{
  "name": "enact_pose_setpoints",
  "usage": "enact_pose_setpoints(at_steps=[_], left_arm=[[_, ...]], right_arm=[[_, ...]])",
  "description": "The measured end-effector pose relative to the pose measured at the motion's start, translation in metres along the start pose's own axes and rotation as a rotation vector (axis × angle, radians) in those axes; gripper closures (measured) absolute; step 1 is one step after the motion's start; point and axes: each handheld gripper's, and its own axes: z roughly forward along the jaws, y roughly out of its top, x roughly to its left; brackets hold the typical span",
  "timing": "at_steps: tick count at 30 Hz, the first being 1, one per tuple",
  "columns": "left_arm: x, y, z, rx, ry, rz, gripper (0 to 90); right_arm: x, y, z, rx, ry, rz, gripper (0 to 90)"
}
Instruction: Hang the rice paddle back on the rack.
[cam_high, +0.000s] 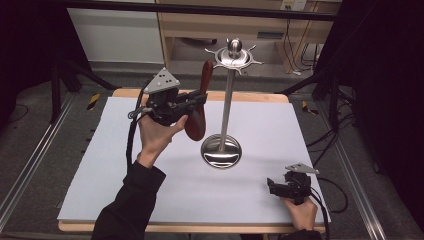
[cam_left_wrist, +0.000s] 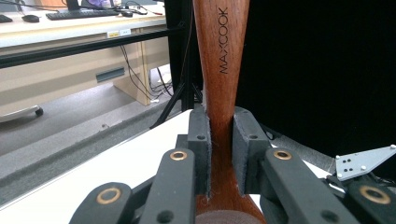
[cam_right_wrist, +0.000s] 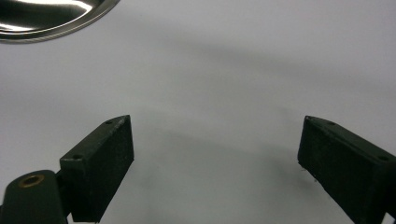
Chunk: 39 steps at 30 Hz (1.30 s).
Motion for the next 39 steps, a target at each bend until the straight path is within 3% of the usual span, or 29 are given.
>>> enact_pose_setpoints(at_steps=[27,39], left_arm=[[-0.001,0.003,0.020,0.001,0.004,0.001,78.1],[-0.003,0.000,0.025,-0.003,0.044,0.020,75.4]], right_arm=[[0.000,0.000,0.000,0.000,0.001,-0.006,11.0],[0.000,0.000,0.000,0.003,0.004,-0.003,11.0]])
